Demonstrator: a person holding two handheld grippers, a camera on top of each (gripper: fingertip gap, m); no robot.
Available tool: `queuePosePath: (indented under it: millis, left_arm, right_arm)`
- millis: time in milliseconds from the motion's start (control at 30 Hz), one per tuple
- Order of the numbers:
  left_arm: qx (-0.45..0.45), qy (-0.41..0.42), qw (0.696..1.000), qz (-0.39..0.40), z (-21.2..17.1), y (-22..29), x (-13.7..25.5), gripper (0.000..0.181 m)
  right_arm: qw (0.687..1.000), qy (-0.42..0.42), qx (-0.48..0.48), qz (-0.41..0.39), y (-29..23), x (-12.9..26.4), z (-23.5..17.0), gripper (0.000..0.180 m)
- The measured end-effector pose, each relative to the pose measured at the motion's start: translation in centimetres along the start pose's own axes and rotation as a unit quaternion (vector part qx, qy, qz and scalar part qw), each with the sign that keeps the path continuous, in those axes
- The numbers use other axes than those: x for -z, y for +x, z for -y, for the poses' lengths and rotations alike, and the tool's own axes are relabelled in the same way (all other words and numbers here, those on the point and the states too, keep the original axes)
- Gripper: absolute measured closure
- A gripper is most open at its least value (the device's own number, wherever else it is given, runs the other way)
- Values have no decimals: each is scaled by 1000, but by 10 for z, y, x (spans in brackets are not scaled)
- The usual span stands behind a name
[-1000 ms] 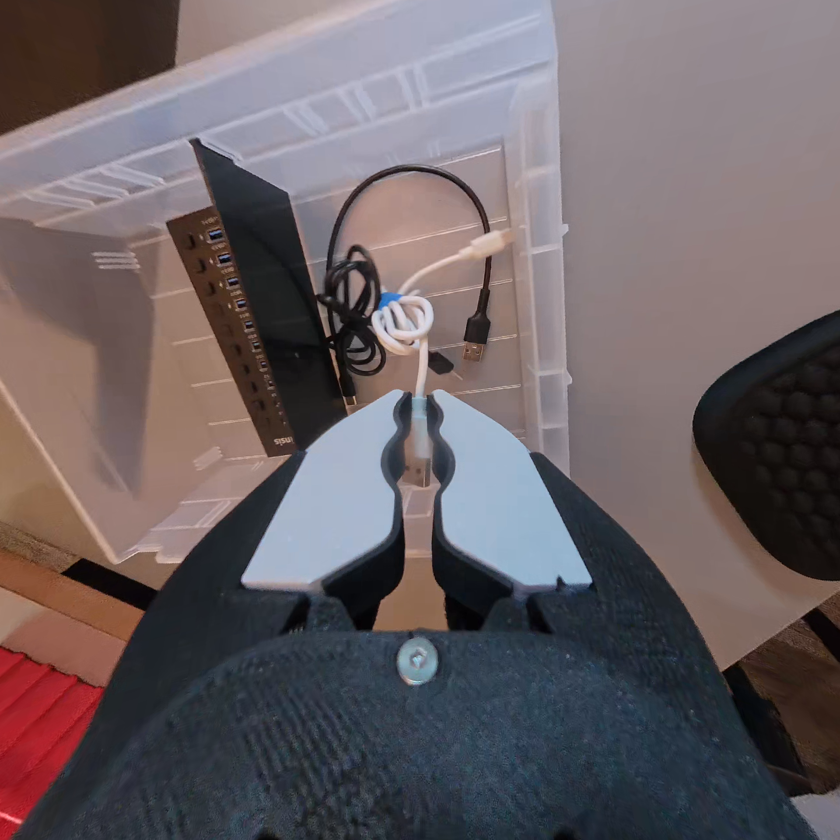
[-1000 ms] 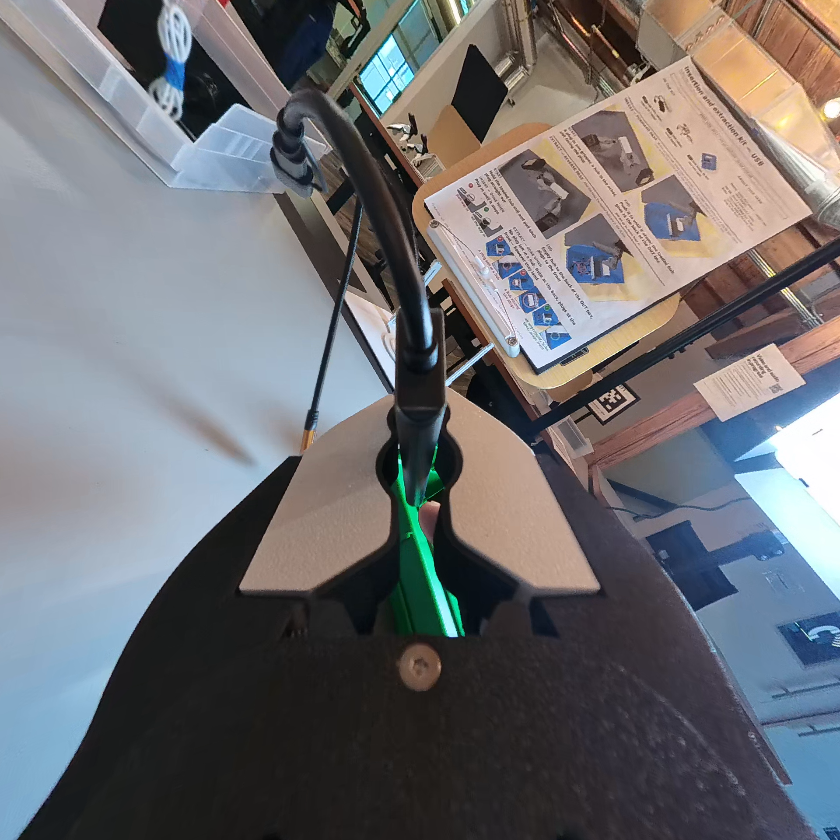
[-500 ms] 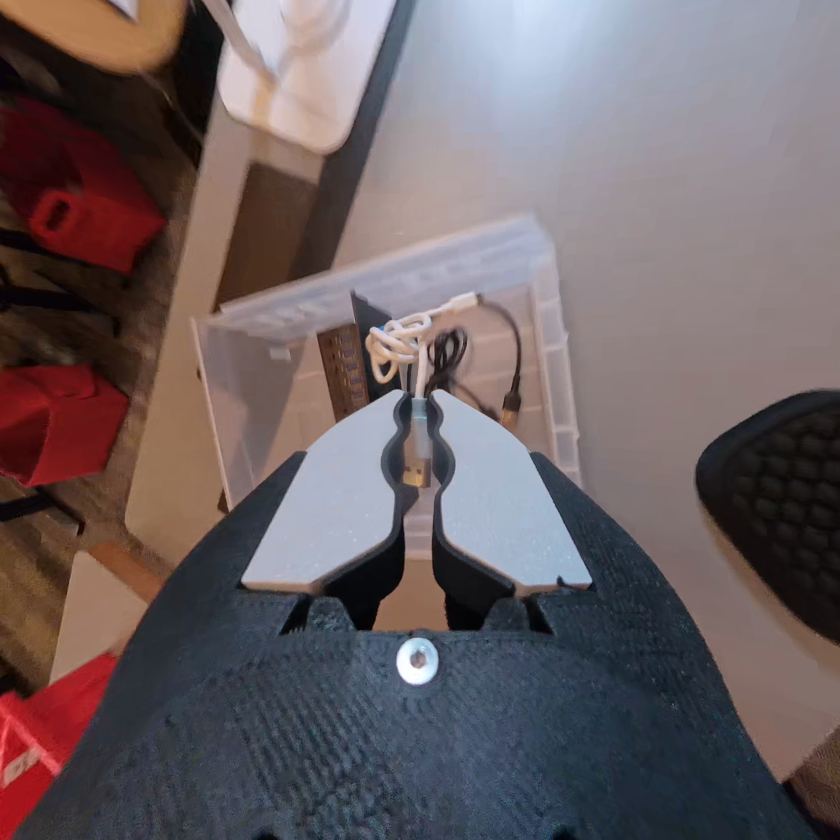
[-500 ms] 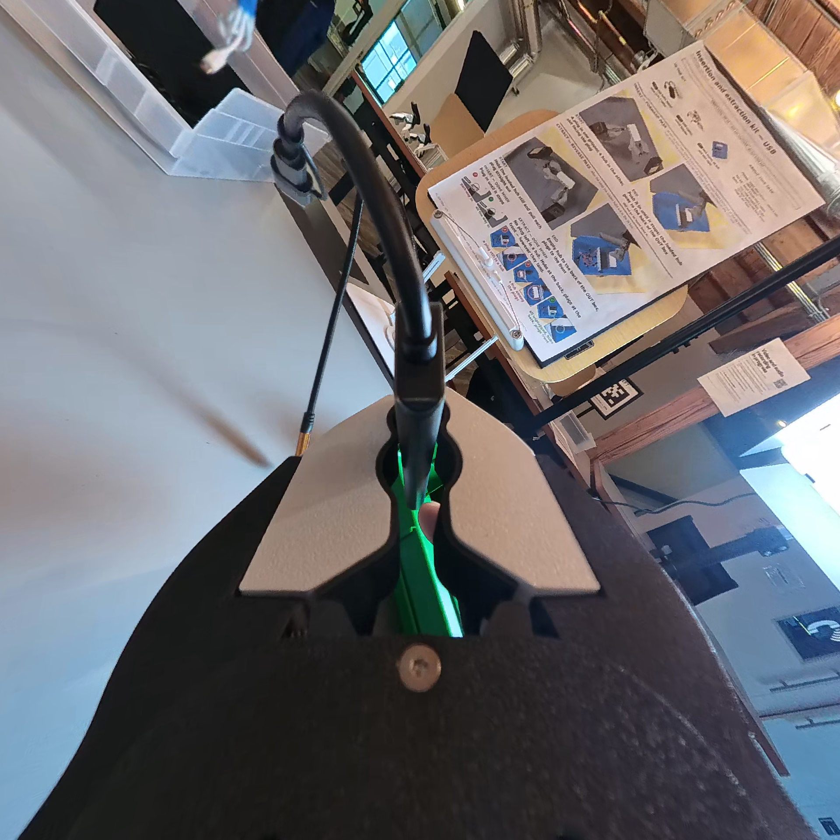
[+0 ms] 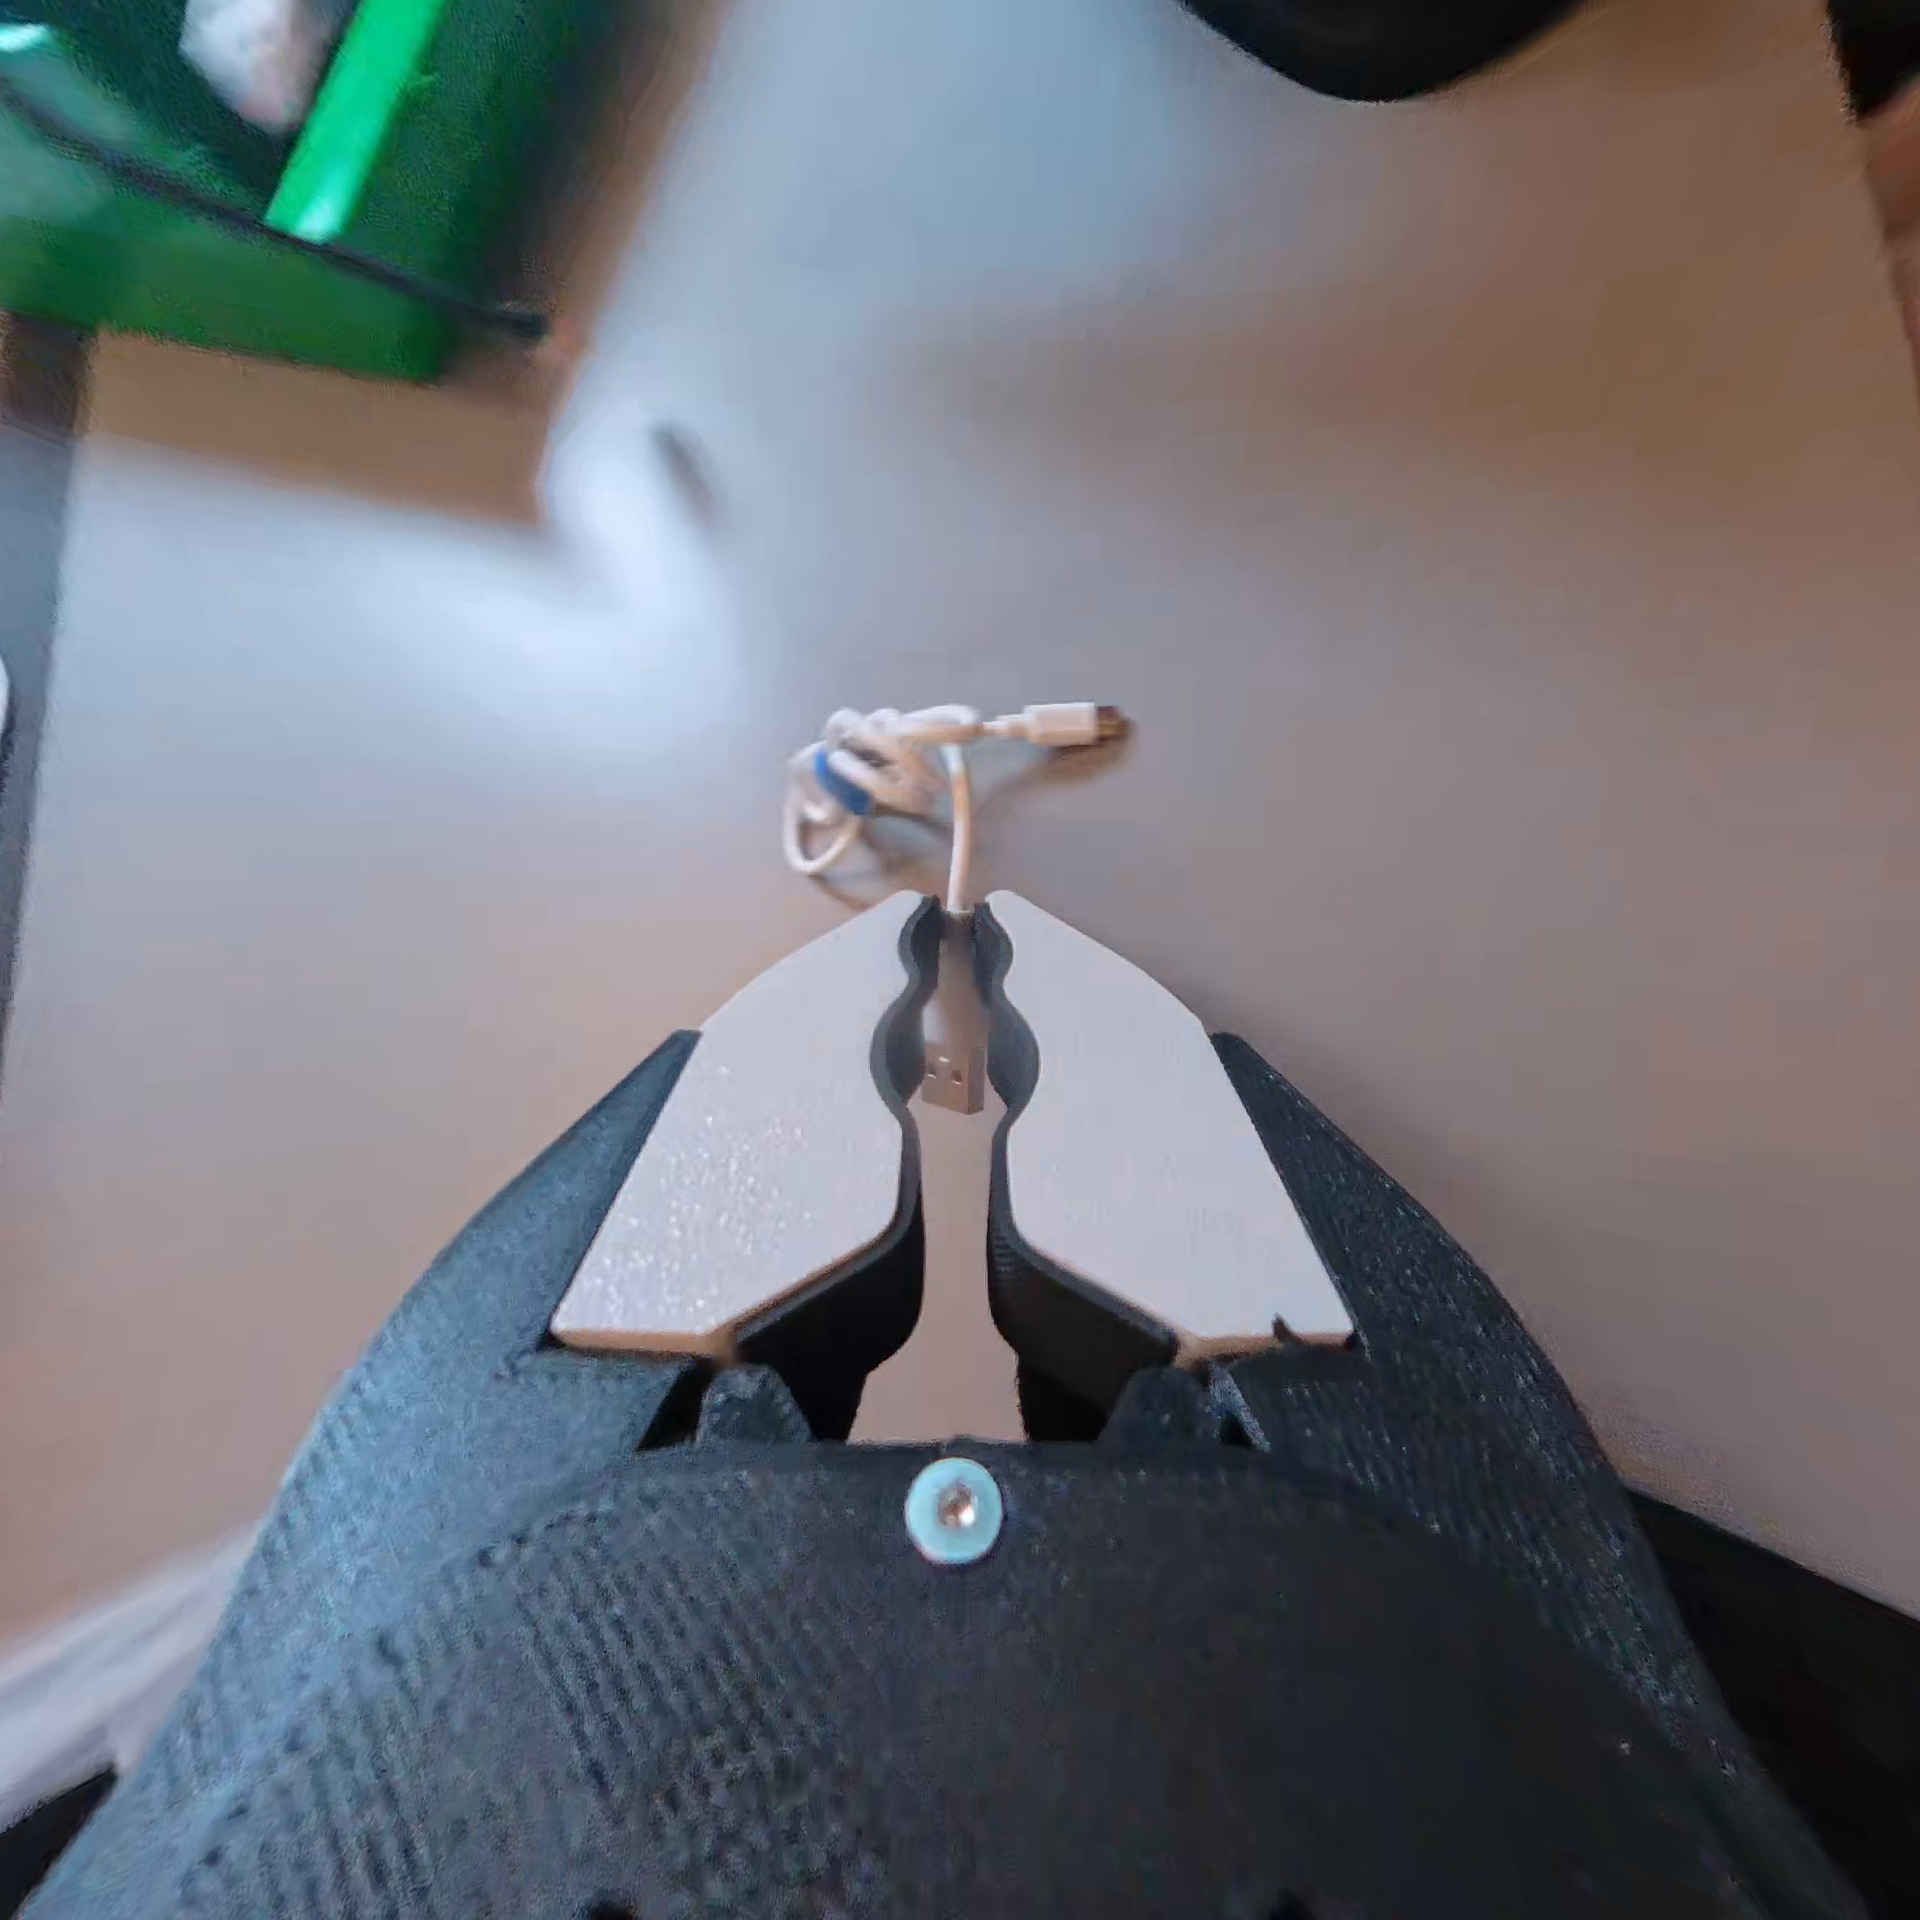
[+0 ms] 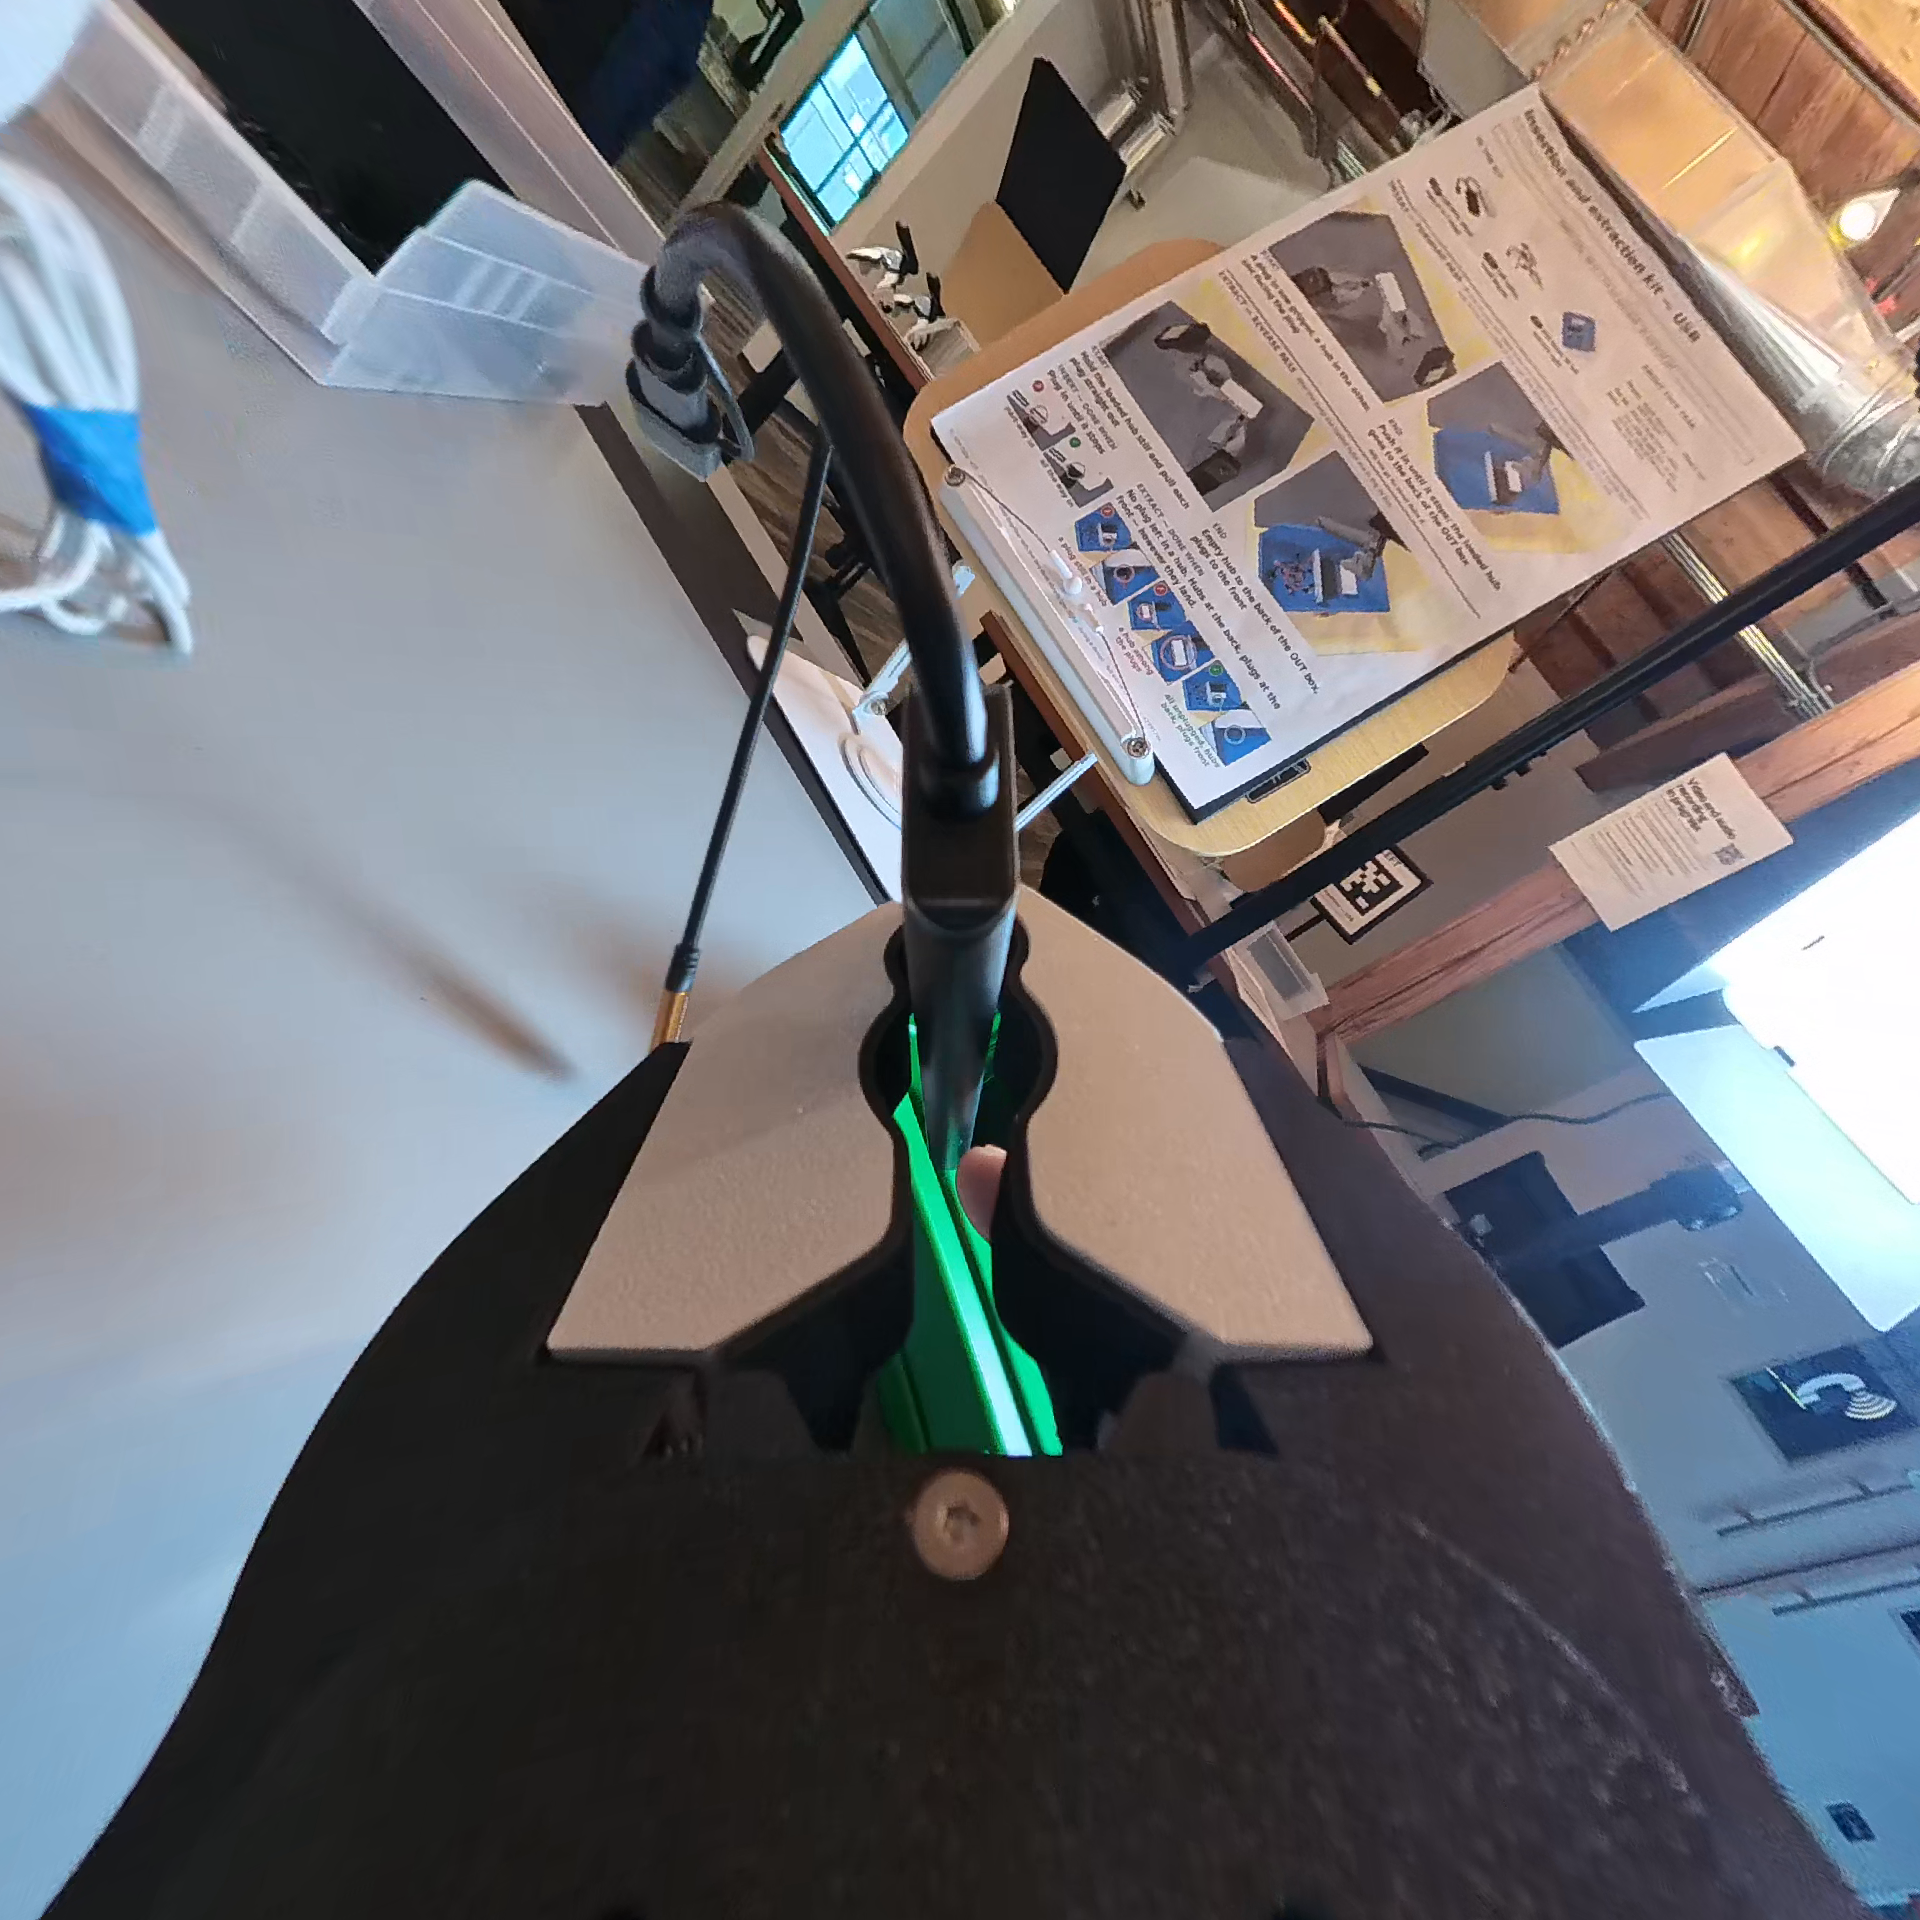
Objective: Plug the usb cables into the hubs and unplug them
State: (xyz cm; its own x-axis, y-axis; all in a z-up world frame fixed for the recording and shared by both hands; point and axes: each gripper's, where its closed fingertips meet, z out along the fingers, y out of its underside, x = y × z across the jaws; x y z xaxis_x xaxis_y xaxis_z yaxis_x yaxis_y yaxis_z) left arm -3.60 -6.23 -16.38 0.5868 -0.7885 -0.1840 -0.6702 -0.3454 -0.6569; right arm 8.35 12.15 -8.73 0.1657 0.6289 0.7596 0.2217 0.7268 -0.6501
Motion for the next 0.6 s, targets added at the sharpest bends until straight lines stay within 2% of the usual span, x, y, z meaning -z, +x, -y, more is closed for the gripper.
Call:
queuePosePath:
  millis: [67,167,267,333,400,467,533,600]
  left_arm:
    - [-45,14,998,-49,11,19,1,174]
    - [-61,37,985,-156,36,45,38,174]
    - [-69,-15,970,-233,37,56,73,174]
    - [-55,-67,963,-255,30,49,72,174]
    - [-52,-94,962,-250,28,37,44,173]
    - [-68,-86,976,-188,33,13,5,164]
    - [-67,-46,990,-117,47,-12,-21,162]
    - [-42,-2,997,-72,59,-28,-29,165]
  right_arm:
    - [1000,-2,-3,0,0,0,-2,168]
    - [1000,-2,-2,1,0,-1,-2,168]
    - [1000,0,-4,2,0,-1,-1,168]
    - [1000,1,-6,3,0,-1,-1,168]
    - [1000,0,-4,4,-2,-2,-1,168]
    - [1000,-3,-2,2,-1,-1,-2,168]
    - [1000,-4,-3,-5,3,0,-3,168]
    - [1000,-5,-8,-10,6,1,-6,168]
